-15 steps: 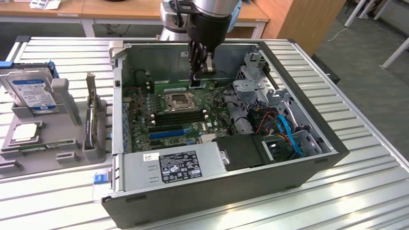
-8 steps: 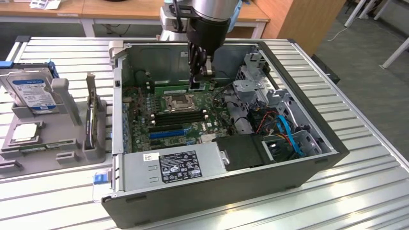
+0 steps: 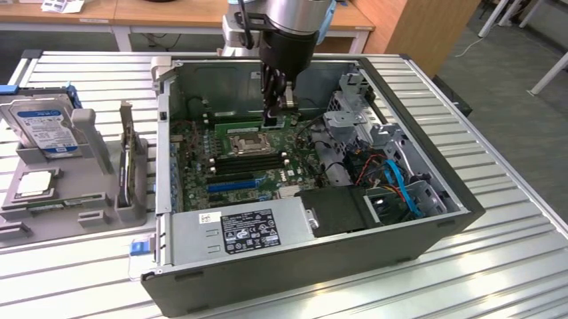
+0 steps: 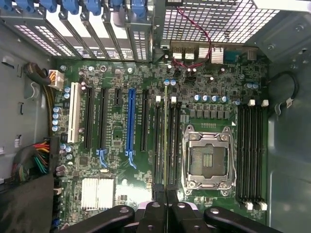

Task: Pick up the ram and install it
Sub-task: 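Press down the ram until it locks into place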

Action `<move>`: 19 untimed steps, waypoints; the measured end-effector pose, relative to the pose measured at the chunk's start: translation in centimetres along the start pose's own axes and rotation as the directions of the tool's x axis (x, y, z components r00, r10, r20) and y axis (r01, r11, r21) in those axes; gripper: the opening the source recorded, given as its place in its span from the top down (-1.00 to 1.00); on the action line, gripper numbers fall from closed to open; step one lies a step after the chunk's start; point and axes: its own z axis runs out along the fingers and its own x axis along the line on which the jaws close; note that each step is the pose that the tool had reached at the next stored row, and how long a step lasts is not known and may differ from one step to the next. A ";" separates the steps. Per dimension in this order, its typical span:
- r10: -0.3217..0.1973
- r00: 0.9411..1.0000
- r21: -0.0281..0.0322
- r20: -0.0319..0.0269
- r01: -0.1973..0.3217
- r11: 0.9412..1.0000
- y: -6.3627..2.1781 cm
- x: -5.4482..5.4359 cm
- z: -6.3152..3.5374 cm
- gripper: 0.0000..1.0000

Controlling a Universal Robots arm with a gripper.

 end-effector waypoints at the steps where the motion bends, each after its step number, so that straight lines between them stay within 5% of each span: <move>1: 0.000 1.000 0.000 0.000 0.000 1.000 0.00 0.0 0.07 0.76; 19: 0.000 1.000 0.000 0.000 0.000 1.000 -0.07 0.0 1.03 0.76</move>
